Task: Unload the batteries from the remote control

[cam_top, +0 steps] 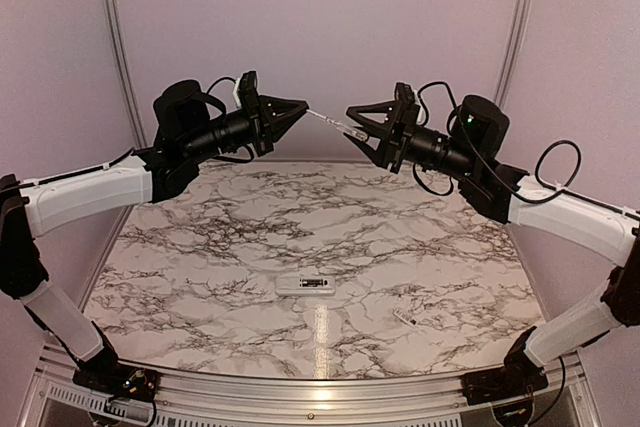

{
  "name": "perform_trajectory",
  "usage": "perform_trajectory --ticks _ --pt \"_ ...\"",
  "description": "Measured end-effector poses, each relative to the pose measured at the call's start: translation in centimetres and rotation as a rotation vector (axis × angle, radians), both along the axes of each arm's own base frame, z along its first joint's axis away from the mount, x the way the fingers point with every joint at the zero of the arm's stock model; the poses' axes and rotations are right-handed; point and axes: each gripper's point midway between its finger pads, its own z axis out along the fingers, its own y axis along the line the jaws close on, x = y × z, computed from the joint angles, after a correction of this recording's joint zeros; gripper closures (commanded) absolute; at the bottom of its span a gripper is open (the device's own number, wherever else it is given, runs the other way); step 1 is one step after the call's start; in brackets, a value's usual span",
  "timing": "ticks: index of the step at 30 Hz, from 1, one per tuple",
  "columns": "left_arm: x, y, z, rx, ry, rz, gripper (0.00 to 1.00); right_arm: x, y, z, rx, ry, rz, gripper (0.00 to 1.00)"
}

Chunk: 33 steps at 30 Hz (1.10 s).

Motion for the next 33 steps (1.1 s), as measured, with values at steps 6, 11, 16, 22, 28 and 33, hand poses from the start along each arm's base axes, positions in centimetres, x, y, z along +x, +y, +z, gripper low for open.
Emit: perform_trajectory --ticks 6,11,16,22,28,33 --pt "0.0 -0.2 -0.2 0.004 0.002 0.000 1.00 0.3 0.2 -0.3 -0.031 -0.011 -0.005 0.62" --pt "0.0 -0.4 -0.5 0.006 0.007 0.001 1.00 0.6 0.6 -0.9 -0.059 -0.011 -0.005 0.70" --pt "-0.2 -0.9 -0.8 0.009 0.013 -0.005 1.00 0.8 0.8 -1.2 -0.074 -0.008 -0.002 0.77" --pt "-0.1 -1.1 -0.7 0.010 0.009 0.000 1.00 0.9 0.9 -1.5 -0.083 -0.007 -0.002 0.80" --pt "-0.1 -1.1 -0.7 0.010 0.006 0.001 1.00 0.9 0.9 -1.5 -0.084 -0.011 -0.002 0.80" --pt "0.0 -1.1 -0.7 0.010 0.007 0.008 1.00 1.0 1.0 -1.5 -0.088 -0.011 -0.002 0.81"
